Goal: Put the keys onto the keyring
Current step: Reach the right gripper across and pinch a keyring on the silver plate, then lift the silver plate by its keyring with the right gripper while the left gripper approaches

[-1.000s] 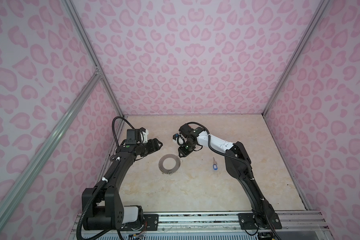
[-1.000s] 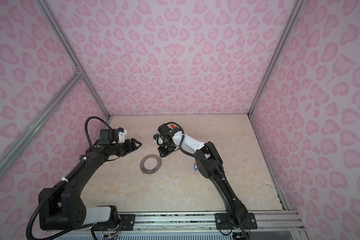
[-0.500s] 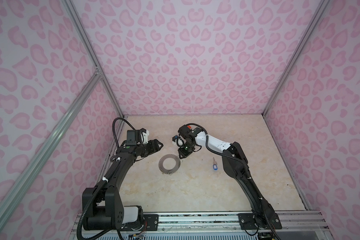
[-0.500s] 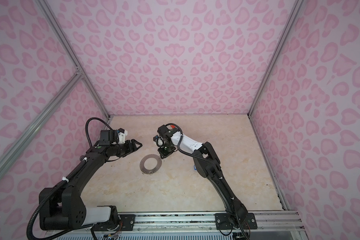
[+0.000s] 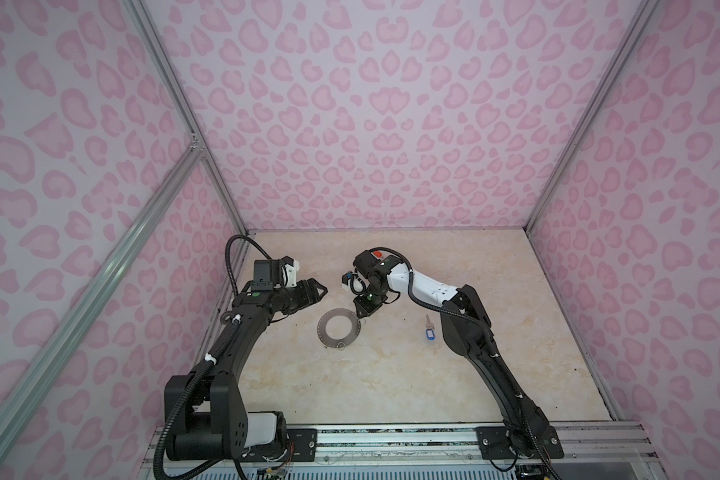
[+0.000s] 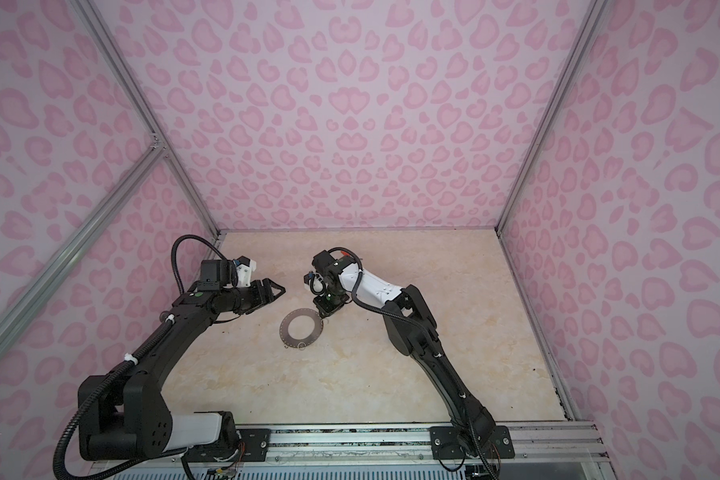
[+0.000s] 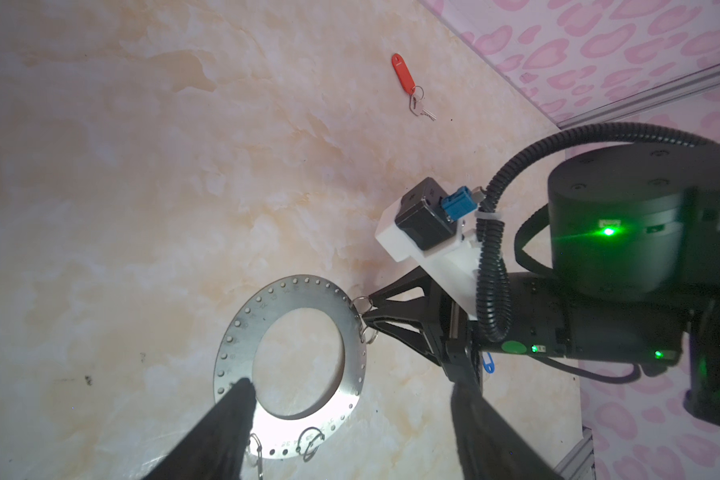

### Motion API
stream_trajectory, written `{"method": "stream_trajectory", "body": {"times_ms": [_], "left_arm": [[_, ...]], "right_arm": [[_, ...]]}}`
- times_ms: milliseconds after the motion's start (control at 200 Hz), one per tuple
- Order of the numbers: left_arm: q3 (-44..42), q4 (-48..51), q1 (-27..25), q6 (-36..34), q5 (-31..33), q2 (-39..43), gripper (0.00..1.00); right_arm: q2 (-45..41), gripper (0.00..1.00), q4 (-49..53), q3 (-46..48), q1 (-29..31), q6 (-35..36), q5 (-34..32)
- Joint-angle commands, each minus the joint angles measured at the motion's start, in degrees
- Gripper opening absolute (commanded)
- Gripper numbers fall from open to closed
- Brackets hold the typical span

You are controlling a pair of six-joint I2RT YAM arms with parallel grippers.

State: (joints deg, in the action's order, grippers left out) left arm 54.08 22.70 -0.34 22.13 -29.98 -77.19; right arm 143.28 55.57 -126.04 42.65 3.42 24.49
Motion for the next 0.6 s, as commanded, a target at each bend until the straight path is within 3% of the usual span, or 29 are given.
{"method": "stream_trajectory", "body": {"times_ms": [0, 310, 595], "left_arm": [[-0.1, -0.5, 0.1, -0.8, -0.8, 0.2, 0.76], [0.0, -0.3, 0.1, -0.9, 0.3, 0.4, 0.75], [-0.1, -0.9, 0.1, -1.6, 0.0, 2.5, 0.75]], "right_arm": [[1.4, 0.21, 1.9, -1.1, 0.1, 1.0, 0.6], [0.9, 0.01, 2.4, -1.5, 0.8, 1.8, 0.5], [-3.9, 0.0, 1.3, 1.2, 2.0, 4.0, -1.9]]}}
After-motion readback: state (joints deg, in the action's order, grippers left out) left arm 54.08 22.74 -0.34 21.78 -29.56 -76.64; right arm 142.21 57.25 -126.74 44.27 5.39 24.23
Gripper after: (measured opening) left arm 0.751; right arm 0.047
